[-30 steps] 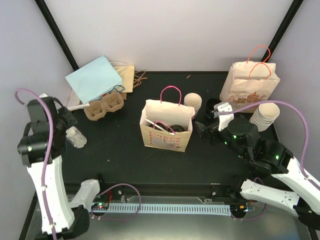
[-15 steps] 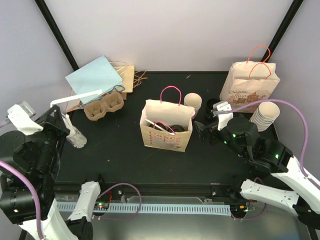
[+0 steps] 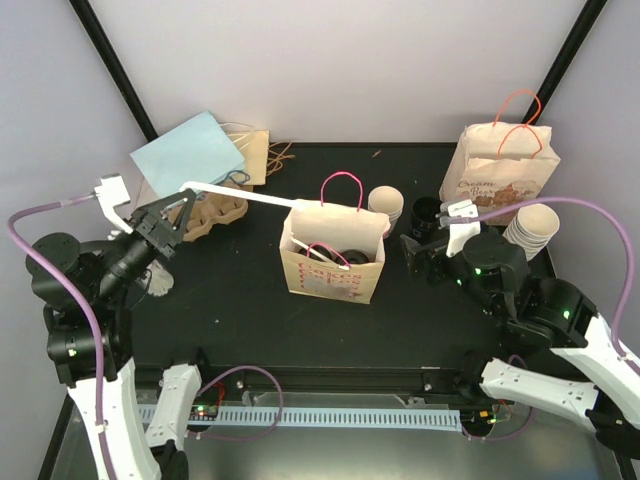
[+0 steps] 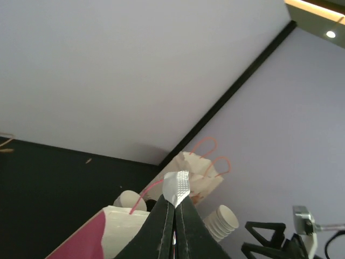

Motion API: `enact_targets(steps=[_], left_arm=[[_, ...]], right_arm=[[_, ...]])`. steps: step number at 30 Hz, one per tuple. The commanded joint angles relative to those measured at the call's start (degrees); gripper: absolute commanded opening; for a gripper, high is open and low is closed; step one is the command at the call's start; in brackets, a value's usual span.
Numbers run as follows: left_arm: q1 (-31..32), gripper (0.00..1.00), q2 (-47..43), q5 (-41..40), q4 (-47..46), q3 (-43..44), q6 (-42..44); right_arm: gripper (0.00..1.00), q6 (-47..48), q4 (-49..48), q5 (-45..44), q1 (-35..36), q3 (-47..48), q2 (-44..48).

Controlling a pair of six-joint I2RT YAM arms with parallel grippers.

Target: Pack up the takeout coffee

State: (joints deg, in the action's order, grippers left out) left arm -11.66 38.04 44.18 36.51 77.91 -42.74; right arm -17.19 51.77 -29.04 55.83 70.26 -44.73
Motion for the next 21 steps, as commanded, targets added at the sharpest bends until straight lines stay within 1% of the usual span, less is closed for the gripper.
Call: enact_targets(steps=[1,7,11,14,18,21], left_arm=[[-0.29,0.02,-1.72,7.24,-10.67,-1.46,-4.79],[0.48,0.02,-1.65,6.3,-14.46,-6.18,-6.44],[3.71,0.02,-1.34,4.21,-16.2,-9.63,-7.0],[9.16,0.01,-0.48,0.4,-16.21,-11.72,-5.96],[18.92,0.02,2.19,-6.34,-15.69,-12.78,-3.65],[24.13,0.02,4.84,-11.43,-12.64,-12.23,-1.61]], right_arm=[[1.0,-1.48,0.45,-3.41,-0.29,1.5,0.81],[1.0,-2.83,0.3,-4.62,-0.29,1.25,1.58],[1.0,-2.69,0.88,-6.15,-0.33,1.42,2.08],[1.0,-2.35,1.77,-7.21,-0.29,2.04,2.34],[1.0,-2.65,2.36,-8.0,-0.29,2.1,3.06],[1.0,-3.21,2.62,-7.93,-0.29,1.82,3.46]])
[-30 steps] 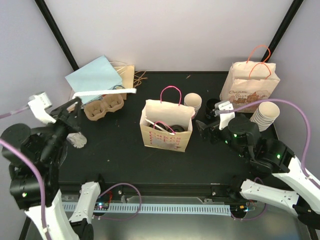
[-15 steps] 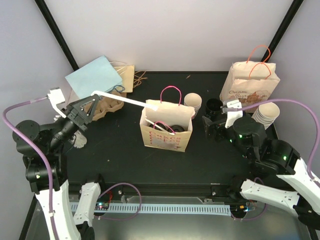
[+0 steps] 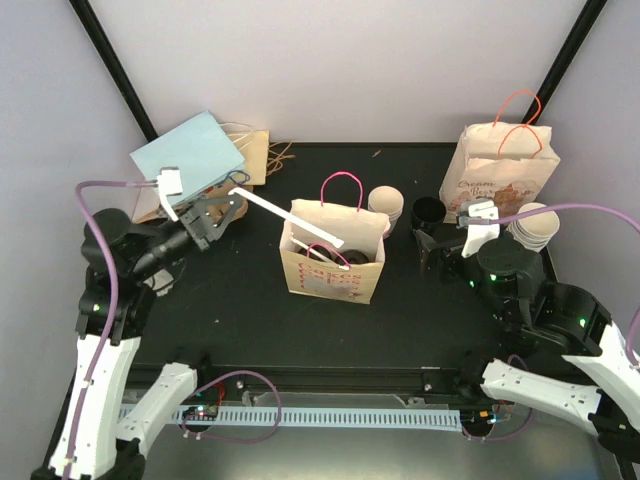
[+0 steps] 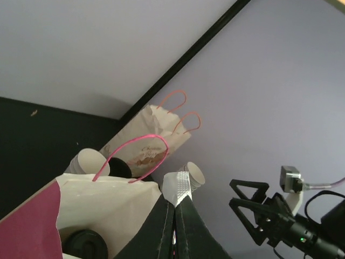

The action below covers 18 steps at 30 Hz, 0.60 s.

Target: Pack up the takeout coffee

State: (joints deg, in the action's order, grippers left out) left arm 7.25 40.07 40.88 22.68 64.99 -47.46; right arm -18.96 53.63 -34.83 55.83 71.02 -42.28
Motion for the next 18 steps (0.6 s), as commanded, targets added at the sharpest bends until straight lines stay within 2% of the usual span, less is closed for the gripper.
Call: enact_targets(steps=[1,10,18], left_arm=[[7.0,0.01,3.68,-10.44,2.95,1.27,3.91],[16.33,0.02,8.4,-23.14,6.43,0.53,6.8],[22.4,0.02,11.18,-25.88,2.38,-2.68,5.81]], right_arm=[[1.0,-1.58,0.85,-2.14,-0.29,1.06,1.06],[1.0,-1.58,1.45,-2.57,-0.26,0.98,1.61],[1.0,-1.44,1.59,-2.48,-0.28,0.88,1.65]])
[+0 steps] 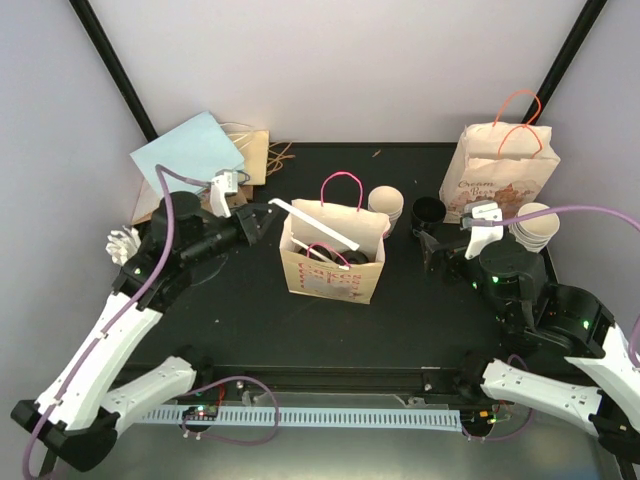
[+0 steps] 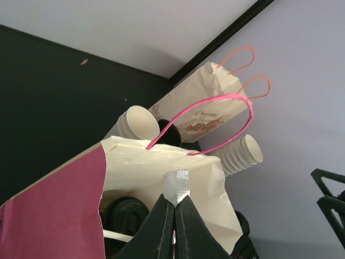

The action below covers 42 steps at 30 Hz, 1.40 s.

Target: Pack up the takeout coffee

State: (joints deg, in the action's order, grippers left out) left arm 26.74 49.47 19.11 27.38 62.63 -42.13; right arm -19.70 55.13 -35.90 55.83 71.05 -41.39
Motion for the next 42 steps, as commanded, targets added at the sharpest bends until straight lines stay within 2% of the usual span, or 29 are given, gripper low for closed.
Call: enact_targets(steps=[1,4,9,19,20,23,25,28,30,32,37,40,42], left_arm=[[3.86,0.01,2.37,-4.66,-2.26,-0.21,0.63],[6.49,0.02,4.18,-6.45,-1.86,0.54,1.63],[11.99,0.02,5.39,-8.76,-1.32,2.11,8.44],[16.91,0.02,7.36,-3.89,0.99,3.54,15.68],[17.16,0.07,7.55,-3.37,1.41,3.74,16.57],[17.38,0.48,7.7,-3.88,3.41,5.09,18.06],[17.38,0.66,6.89,-5.56,3.66,5.84,18.3],[17.38,0.85,4.56,-7.9,1.73,6.12,18.67],[17.42,0.94,3.46,-10.0,2.9,7.85,19.1],[17.34,0.99,3.23,-12.48,6.12,10.43,19.76],[17.09,0.99,3.84,-21.82,16.93,16.34,20.55],[14.76,0.99,4.05,-26.3,23.99,19.07,21.06],[11.86,0.99,3.86,-26.04,27.04,19.73,21.37]], right_arm=[[1.0,-0.75,0.02,-1.29,-0.29,0.85,0.76],[1.0,-0.86,0.05,-0.89,-0.29,0.94,0.57],[1.0,-1.12,-0.02,-0.49,-0.29,0.94,0.5],[1.0,-1.76,-0.29,0.95,-0.29,0.68,-0.14],[1.0,-1.89,-0.41,1.12,-0.29,0.61,-0.18],[1.0,-2.17,-0.42,1.53,-0.31,0.63,-0.34],[1.0,-2.18,-0.49,1.7,-0.29,0.67,-0.59],[1.0,-2.18,-0.27,2.39,-0.3,0.72,-1.32],[1.0,-2.16,-0.04,2.93,-0.29,0.63,-2.07],[1.0,-2.31,0.14,3.48,-0.29,0.52,-2.88],[1.0,-2.37,0.27,3.86,-0.3,0.39,-4.32],[1.0,-2.28,0.99,1.43,-0.29,0.33,-5.02],[1.0,-1.88,1.8,-1.42,-0.29,0.09,-5.55]])
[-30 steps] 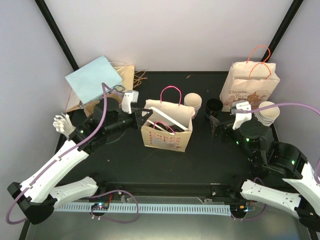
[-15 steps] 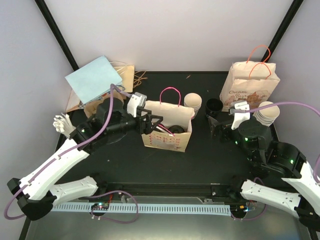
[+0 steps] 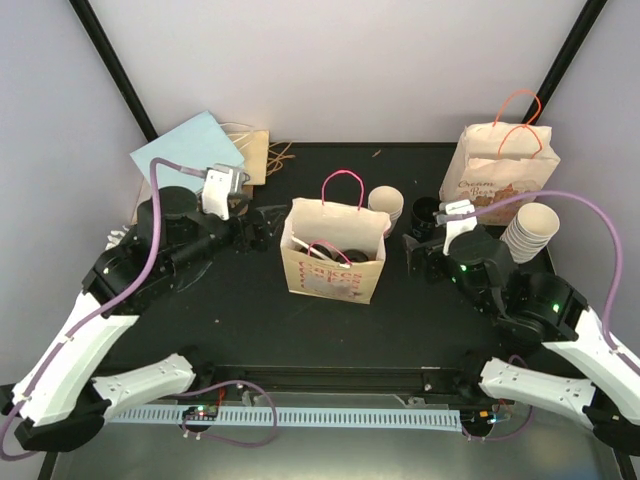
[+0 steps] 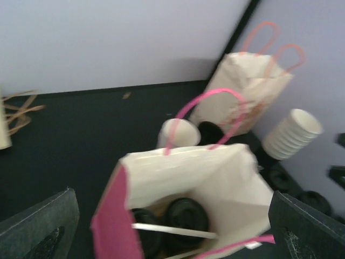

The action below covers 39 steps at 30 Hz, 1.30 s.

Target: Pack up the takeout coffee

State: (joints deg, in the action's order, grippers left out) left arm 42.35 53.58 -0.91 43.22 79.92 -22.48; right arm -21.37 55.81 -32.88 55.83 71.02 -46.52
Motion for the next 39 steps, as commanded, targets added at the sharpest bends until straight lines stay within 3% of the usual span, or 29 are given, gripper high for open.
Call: enact_targets(steps=[1,8,13,18,23,26,31,39], left_arm=[[-5.35,0.99,-0.5,-5.52,12.05,2.31,1.77],[-17.78,0.99,-3.03,3.57,11.48,-4.5,1.92],[-21.59,0.99,-3.32,5.47,10.79,-8.51,2.65],[-23.28,0.99,-5.51,2.62,7.6,-15.33,2.09],[-23.8,0.99,-7.16,-1.08,3.93,-21.29,1.02],[-23.8,0.99,-7.54,-1.75,2.65,-23.61,1.64],[-23.8,0.99,-10.08,1.08,-0.16,-27.58,7.4],[-23.8,0.99,-21.49,5.03,-11.84,-38.65,16.55]], right_arm=[[1.0,0.05,1.49,-5.6,-0.29,0.05,-0.74],[1.0,-1.38,1.63,-10.51,-1.63,-1.25,-2.21],[1.0,0.13,-1.07,-8.49,-5.97,-2.65,-3.4],[1.0,1.68,-5.26,-3.35,-14.78,-5.19,-3.47],[1.0,0.17,-7.74,8.51,-30.0,-8.57,-2.54],[1.0,-1.13,-10.53,14.01,-35.25,-11.71,-0.51],[1.0,-1.8,-19.52,10.24,-35.96,-20.46,5.82],[1.0,3.25,-35.87,13.97,-35.97,-35.73,18.93]])
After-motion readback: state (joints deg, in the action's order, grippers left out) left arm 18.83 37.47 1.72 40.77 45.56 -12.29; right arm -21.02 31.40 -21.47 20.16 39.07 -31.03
